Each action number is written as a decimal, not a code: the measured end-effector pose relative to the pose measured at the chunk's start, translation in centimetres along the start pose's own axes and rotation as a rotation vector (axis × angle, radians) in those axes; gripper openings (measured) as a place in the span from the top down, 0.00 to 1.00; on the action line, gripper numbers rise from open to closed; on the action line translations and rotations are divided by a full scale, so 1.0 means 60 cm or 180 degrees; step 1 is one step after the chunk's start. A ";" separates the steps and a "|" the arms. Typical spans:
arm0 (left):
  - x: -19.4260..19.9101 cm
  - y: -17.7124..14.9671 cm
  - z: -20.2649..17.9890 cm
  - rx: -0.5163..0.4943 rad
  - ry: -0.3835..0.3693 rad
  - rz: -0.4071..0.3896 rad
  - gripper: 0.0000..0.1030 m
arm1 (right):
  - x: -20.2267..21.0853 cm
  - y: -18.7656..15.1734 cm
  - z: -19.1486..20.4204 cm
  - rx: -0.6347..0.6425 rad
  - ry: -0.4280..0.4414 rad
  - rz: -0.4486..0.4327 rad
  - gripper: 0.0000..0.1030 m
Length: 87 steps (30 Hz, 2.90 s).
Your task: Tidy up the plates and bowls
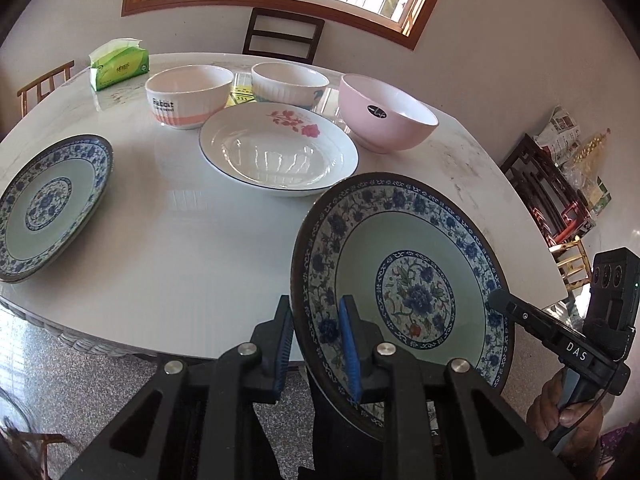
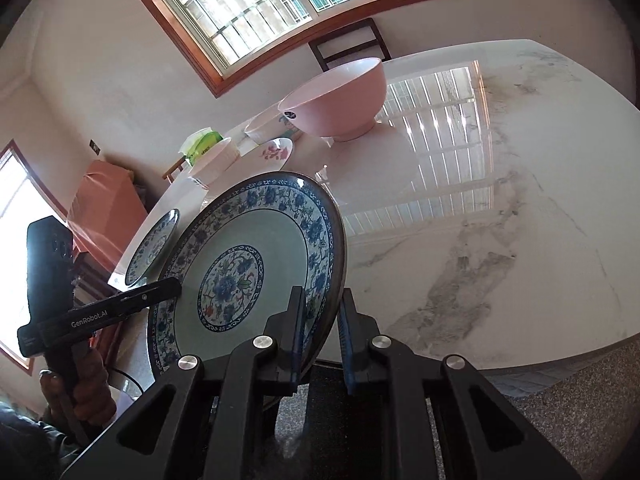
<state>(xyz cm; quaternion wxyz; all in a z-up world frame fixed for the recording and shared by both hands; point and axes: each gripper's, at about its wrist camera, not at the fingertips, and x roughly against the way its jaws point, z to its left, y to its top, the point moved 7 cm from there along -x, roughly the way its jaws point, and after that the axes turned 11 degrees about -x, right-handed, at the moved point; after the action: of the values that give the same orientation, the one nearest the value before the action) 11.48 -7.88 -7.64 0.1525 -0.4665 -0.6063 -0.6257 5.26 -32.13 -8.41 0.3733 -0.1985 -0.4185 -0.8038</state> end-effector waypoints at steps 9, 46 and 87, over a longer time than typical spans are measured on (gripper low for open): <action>0.077 -0.027 0.110 0.0410 0.0285 -0.0205 0.78 | -0.059 -0.011 0.114 0.0302 0.0253 0.0211 0.84; 0.149 -0.016 0.533 0.1338 0.1193 -0.0533 0.78 | -0.388 0.004 0.441 0.1157 0.0480 0.0809 0.81; 0.108 -0.055 0.582 0.1588 0.1082 -0.0482 0.78 | -0.415 -0.009 0.480 0.1682 0.0244 0.0410 0.72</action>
<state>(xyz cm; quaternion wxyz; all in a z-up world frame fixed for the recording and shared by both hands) 19.54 26.72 -10.62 0.3145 -0.2569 -0.7400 -0.5362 21.04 2.51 -7.96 0.4781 -0.0898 -0.5858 -0.6483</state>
